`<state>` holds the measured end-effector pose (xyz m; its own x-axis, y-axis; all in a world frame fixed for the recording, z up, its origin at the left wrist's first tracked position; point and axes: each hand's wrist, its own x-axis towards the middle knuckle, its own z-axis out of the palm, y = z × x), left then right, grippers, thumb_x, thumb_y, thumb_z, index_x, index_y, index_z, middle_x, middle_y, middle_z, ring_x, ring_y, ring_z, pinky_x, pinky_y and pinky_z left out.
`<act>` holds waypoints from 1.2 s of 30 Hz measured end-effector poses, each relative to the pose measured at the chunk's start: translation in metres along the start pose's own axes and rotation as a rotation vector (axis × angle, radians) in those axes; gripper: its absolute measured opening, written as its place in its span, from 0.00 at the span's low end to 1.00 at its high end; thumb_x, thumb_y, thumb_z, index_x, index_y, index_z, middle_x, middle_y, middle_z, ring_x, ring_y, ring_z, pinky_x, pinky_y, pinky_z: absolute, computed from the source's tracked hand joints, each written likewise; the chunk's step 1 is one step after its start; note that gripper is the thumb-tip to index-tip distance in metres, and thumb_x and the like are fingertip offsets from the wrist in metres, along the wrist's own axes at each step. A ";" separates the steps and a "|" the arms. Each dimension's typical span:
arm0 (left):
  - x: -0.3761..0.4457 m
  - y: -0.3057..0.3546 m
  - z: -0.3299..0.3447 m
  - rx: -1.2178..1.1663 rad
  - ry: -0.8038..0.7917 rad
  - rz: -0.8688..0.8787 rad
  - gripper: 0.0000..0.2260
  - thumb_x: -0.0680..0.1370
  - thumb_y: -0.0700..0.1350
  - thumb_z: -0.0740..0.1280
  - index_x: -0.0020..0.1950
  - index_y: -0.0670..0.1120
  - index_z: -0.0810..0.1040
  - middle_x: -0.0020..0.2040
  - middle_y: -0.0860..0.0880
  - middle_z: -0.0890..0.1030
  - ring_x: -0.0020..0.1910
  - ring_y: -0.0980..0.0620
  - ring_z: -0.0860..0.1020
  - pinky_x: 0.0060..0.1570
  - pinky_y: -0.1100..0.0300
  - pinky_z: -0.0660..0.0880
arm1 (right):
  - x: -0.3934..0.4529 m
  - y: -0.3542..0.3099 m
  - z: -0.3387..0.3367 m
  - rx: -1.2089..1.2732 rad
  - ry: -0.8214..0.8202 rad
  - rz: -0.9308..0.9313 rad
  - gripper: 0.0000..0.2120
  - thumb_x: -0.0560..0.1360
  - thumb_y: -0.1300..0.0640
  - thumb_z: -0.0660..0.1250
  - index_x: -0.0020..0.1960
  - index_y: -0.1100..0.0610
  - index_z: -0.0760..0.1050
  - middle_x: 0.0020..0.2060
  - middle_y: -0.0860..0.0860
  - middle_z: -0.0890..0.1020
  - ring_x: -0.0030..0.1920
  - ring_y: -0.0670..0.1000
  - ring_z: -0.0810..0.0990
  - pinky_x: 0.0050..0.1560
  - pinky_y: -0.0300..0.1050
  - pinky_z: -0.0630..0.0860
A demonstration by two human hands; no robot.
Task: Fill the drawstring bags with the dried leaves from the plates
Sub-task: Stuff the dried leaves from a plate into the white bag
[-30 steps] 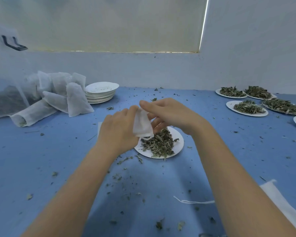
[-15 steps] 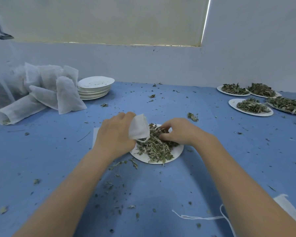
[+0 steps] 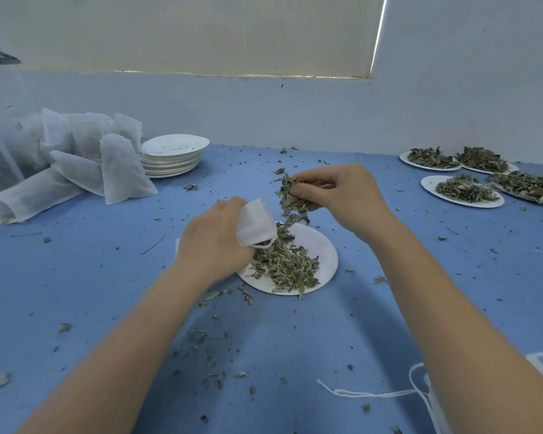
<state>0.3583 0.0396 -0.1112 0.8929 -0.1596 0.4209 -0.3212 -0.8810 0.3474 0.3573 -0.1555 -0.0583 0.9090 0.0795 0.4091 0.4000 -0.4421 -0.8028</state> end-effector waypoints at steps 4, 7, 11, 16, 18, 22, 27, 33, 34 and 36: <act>0.002 0.002 0.001 -0.094 0.009 -0.050 0.22 0.69 0.48 0.70 0.61 0.51 0.68 0.51 0.51 0.73 0.46 0.48 0.70 0.42 0.56 0.67 | -0.002 -0.002 0.010 0.135 -0.010 0.042 0.06 0.69 0.56 0.75 0.41 0.45 0.82 0.35 0.46 0.85 0.34 0.47 0.84 0.47 0.41 0.80; 0.002 0.002 0.001 -0.147 0.052 -0.082 0.22 0.68 0.48 0.71 0.59 0.51 0.69 0.47 0.53 0.72 0.45 0.49 0.70 0.41 0.55 0.68 | -0.004 -0.003 0.013 0.117 -0.055 0.045 0.06 0.69 0.58 0.74 0.40 0.47 0.82 0.33 0.44 0.84 0.31 0.45 0.82 0.42 0.36 0.79; 0.000 0.004 0.002 -0.104 0.093 -0.042 0.24 0.67 0.49 0.71 0.61 0.51 0.69 0.49 0.52 0.73 0.47 0.47 0.72 0.42 0.56 0.67 | -0.005 -0.009 0.014 -0.085 -0.110 0.032 0.05 0.68 0.57 0.75 0.41 0.47 0.83 0.27 0.38 0.81 0.31 0.43 0.81 0.39 0.29 0.75; -0.004 0.008 0.005 -0.035 0.184 0.093 0.23 0.67 0.47 0.72 0.61 0.47 0.73 0.52 0.45 0.78 0.47 0.41 0.76 0.42 0.55 0.66 | -0.008 -0.018 0.023 -0.333 -0.228 -0.055 0.07 0.70 0.55 0.74 0.47 0.49 0.84 0.27 0.38 0.78 0.30 0.38 0.76 0.34 0.29 0.72; -0.005 0.008 0.006 -0.009 0.194 0.119 0.22 0.67 0.45 0.73 0.59 0.46 0.74 0.49 0.45 0.79 0.44 0.41 0.76 0.41 0.56 0.66 | -0.010 -0.020 0.024 -0.320 -0.259 -0.067 0.08 0.70 0.55 0.73 0.49 0.49 0.84 0.26 0.37 0.77 0.31 0.35 0.75 0.33 0.26 0.70; -0.005 0.009 0.007 -0.007 0.193 0.134 0.22 0.67 0.46 0.73 0.60 0.45 0.73 0.48 0.45 0.78 0.42 0.42 0.76 0.41 0.56 0.64 | -0.013 -0.022 0.014 -0.159 -0.443 0.012 0.11 0.72 0.58 0.71 0.53 0.51 0.82 0.43 0.44 0.85 0.46 0.40 0.82 0.47 0.30 0.74; -0.005 0.010 0.007 -0.094 0.184 0.093 0.23 0.69 0.51 0.71 0.61 0.47 0.72 0.51 0.47 0.78 0.46 0.44 0.76 0.45 0.52 0.70 | -0.012 -0.018 0.012 -0.019 -0.358 0.056 0.11 0.69 0.62 0.72 0.50 0.53 0.82 0.39 0.42 0.85 0.43 0.39 0.82 0.42 0.26 0.74; -0.007 0.013 0.006 -0.134 0.208 0.100 0.23 0.69 0.53 0.70 0.60 0.45 0.73 0.50 0.46 0.79 0.46 0.43 0.76 0.42 0.55 0.68 | -0.011 -0.015 0.028 -0.021 -0.253 0.009 0.08 0.71 0.63 0.70 0.44 0.50 0.80 0.36 0.51 0.85 0.35 0.40 0.79 0.40 0.33 0.75; -0.007 0.013 0.005 -0.146 0.211 0.093 0.22 0.69 0.53 0.70 0.60 0.45 0.73 0.49 0.47 0.79 0.46 0.44 0.76 0.42 0.55 0.67 | -0.012 -0.016 0.025 0.007 -0.306 0.005 0.09 0.72 0.63 0.69 0.46 0.50 0.80 0.37 0.51 0.85 0.37 0.40 0.80 0.42 0.32 0.76; -0.007 0.012 0.002 -0.159 0.208 0.073 0.22 0.69 0.53 0.68 0.59 0.46 0.73 0.49 0.48 0.78 0.45 0.44 0.76 0.41 0.55 0.68 | -0.012 -0.017 0.015 0.121 -0.340 0.008 0.10 0.72 0.65 0.69 0.49 0.53 0.80 0.41 0.50 0.86 0.42 0.42 0.83 0.46 0.32 0.77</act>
<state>0.3485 0.0293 -0.1116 0.7871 -0.1109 0.6067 -0.4423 -0.7871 0.4300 0.3417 -0.1353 -0.0560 0.8911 0.3779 0.2513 0.3849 -0.3362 -0.8595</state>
